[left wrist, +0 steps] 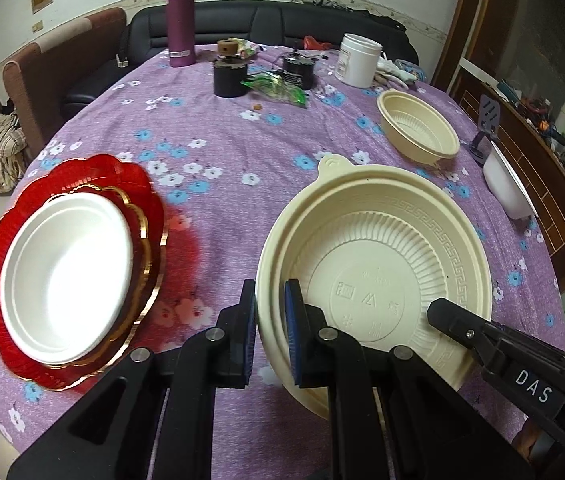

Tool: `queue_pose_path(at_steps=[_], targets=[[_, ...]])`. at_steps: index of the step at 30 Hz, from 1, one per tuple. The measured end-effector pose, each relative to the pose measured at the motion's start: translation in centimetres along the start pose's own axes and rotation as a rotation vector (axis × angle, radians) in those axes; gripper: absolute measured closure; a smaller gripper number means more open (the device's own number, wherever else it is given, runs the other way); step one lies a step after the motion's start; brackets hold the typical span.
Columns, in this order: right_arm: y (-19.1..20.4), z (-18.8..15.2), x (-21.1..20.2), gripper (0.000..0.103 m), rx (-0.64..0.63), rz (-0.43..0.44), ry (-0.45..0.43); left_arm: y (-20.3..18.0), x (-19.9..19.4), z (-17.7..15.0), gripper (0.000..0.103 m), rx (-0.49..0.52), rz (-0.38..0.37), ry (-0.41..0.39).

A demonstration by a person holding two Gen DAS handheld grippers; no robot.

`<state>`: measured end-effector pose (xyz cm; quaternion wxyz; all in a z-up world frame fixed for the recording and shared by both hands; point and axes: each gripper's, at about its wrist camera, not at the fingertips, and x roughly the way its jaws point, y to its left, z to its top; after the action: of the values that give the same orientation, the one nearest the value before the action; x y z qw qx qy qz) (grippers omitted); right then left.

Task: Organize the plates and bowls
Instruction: 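Lift the beige bowl with the left tool and carry it toward the plate stack, then lower the beige bowl into the white bowl on the red plates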

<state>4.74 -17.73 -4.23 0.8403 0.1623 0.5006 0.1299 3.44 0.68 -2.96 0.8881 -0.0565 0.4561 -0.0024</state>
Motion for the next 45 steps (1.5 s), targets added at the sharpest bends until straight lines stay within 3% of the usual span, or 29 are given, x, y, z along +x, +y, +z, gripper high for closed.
queue_pose_path(at_steps=[19, 31, 45], targets=[[9.6, 1.1, 1.3, 0.09, -0.159, 0.103, 0.004, 8.6, -3.7, 1.0, 0.092, -0.154, 0.09, -0.094], [15.0, 1.0, 4.2, 0.09, -0.245, 0.14, 0.051, 13.7, -3.9, 0.6, 0.092, -0.236, 0.162, -0.09], [18.3, 0.8, 6.4, 0.091, -0.294, 0.148, 0.089, 16.6, -4.0, 0.0, 0.091, -0.284, 0.196, -0.079]])
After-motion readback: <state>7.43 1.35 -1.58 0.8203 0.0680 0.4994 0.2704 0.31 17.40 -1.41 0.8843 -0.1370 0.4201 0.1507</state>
